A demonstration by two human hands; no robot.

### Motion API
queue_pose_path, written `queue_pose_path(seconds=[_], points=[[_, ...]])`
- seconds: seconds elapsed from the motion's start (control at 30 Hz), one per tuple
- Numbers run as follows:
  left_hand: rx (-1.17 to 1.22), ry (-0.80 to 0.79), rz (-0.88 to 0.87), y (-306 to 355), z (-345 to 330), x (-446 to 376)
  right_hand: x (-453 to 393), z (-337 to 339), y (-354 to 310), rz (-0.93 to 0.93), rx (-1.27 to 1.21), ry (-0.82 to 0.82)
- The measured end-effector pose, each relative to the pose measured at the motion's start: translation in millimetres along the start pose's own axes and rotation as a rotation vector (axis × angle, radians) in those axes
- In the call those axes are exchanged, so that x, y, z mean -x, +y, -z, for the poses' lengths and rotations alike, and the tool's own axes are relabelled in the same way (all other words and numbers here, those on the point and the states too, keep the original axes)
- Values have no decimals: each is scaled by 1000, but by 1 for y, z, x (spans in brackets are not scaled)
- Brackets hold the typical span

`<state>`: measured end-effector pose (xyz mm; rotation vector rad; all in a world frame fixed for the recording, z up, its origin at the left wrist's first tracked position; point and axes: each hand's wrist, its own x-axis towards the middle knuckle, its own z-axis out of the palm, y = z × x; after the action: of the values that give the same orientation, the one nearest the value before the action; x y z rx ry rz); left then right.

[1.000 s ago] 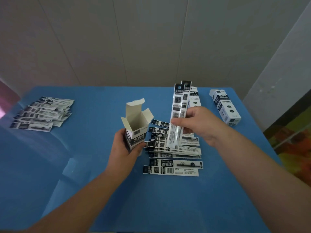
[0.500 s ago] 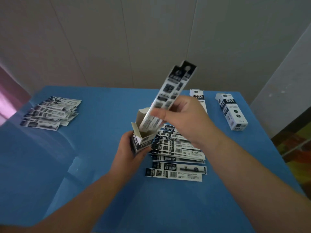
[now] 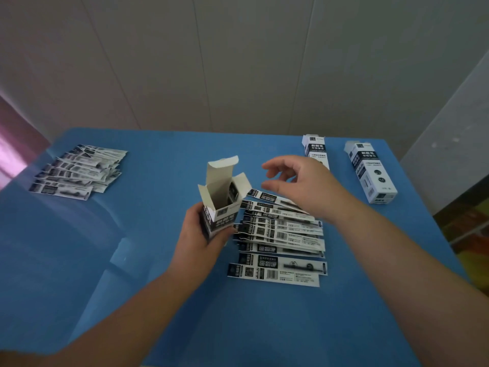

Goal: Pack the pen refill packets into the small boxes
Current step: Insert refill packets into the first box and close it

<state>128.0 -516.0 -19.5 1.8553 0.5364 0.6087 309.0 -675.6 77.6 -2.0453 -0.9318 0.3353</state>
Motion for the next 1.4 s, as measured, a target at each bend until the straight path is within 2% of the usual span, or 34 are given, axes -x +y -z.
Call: queue_pose_path(seconds=[0.1,0.2,0.67,1.17,1.27,1.4], points=[[-11,-3,10,1,0,0,-12,-6,36,-183,327,-91],[-10,-4,25,3,-1,0,-17,-17,56,-244,591,-241],[20,-10,37,3,-3,-4,-21,-41,59,-87,951,-366],[37,-14,36,2,-2,-4,-18,-44,54,-35,1007,-243],[37,-3,33,0,-1,-2,-16,-31,47,-37,885,-144],[35,7,31,-4,1,-2,-13,-2,20,-80,590,-29]])
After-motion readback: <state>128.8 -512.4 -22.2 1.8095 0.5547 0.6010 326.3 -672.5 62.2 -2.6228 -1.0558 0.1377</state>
